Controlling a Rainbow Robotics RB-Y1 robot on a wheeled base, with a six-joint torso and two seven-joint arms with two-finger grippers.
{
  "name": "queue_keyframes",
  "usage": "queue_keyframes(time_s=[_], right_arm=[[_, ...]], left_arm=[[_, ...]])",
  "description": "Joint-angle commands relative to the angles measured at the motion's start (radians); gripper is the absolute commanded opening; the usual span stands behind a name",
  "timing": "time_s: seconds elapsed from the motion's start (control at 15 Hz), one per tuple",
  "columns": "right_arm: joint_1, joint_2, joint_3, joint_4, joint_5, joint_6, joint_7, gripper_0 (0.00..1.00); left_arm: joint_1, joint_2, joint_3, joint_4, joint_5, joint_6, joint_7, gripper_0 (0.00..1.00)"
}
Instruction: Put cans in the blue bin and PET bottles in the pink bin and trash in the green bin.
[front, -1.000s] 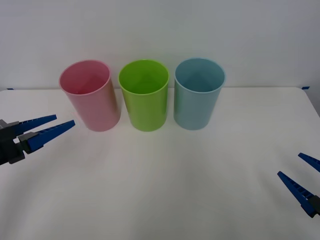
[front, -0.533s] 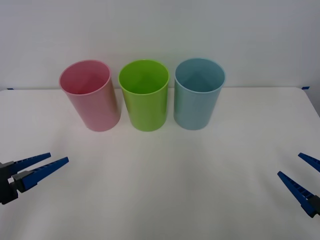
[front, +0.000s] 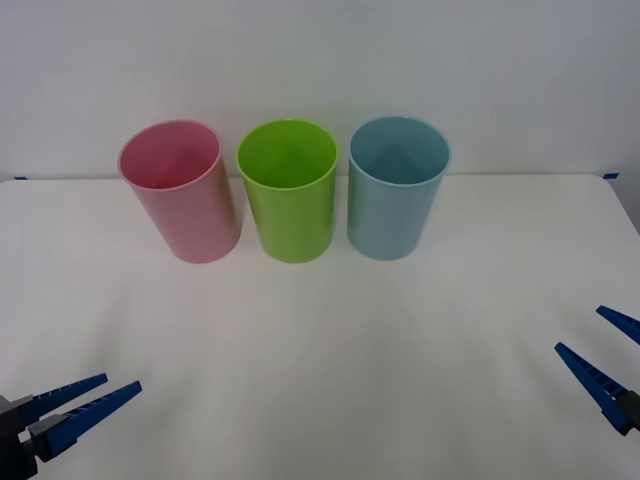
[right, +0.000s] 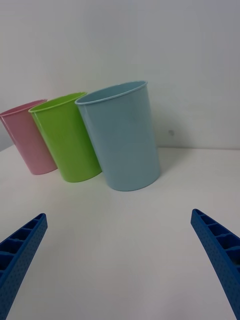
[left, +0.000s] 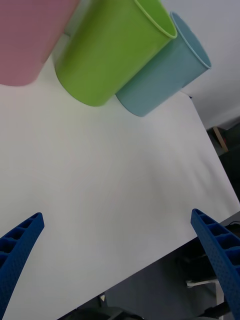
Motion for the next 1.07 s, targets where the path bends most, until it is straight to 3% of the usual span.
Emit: queue_keyframes(time_s=[0.07, 0.27, 0.6, 1.07], right_arm=[[0.0, 0.0, 0.0, 0.0, 0.0, 0.0, 0.0, 1.0], [0.0, 0.0, 0.0, 0.0, 0.0, 0.0, 0.0, 1.0], [0.0, 0.0, 0.0, 0.0, 0.0, 0.0, 0.0, 1.0], [0.0, 0.0, 0.0, 0.0, 0.0, 0.0, 0.0, 1.0]], left_arm=[[0.026, -0.018, -0.012, 0.011, 0.013, -0.009, -0.023, 1.0], [0.041, -0.026, -0.021, 0.012, 0.024, -0.01, -0.065, 1.0], [0.017, -0.031, -0.03, 0.098, -0.013, -0.007, -0.27, 1.0], [0.008, -0.031, -0.047, 0.098, -0.031, 0.005, -0.269, 1.0]])
